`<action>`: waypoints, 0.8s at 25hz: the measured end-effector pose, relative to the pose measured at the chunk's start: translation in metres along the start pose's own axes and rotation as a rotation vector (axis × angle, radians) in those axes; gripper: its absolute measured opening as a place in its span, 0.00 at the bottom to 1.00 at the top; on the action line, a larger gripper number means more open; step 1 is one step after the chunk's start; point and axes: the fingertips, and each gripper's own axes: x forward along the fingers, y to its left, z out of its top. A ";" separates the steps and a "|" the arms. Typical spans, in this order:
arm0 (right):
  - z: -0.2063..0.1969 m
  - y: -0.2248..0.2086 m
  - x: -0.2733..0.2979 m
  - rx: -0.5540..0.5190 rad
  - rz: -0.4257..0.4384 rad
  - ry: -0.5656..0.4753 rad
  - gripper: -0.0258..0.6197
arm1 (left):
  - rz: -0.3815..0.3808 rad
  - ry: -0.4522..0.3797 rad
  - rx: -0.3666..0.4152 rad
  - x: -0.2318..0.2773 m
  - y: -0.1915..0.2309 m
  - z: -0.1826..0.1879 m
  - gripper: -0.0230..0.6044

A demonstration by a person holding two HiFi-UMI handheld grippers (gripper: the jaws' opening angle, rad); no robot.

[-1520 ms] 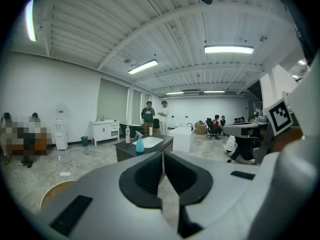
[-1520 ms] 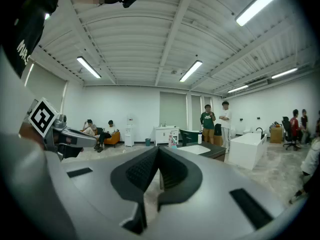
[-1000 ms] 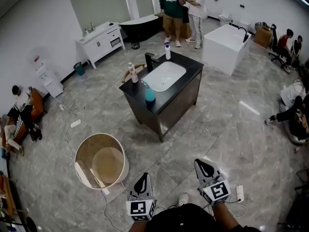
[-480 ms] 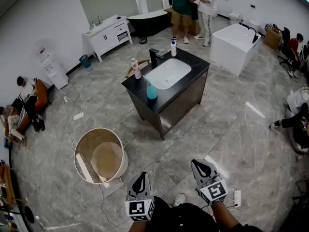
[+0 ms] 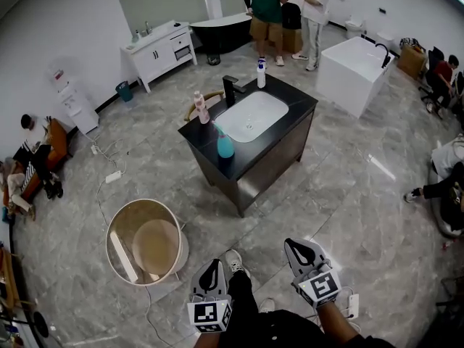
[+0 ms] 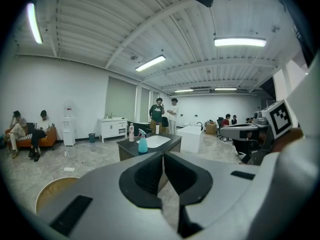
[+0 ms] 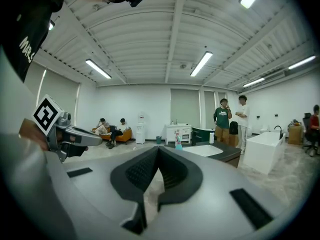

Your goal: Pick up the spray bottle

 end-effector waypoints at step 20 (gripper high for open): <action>0.047 -0.081 0.269 -0.038 -0.015 0.044 0.03 | -0.088 -0.059 0.009 0.229 0.154 0.104 0.07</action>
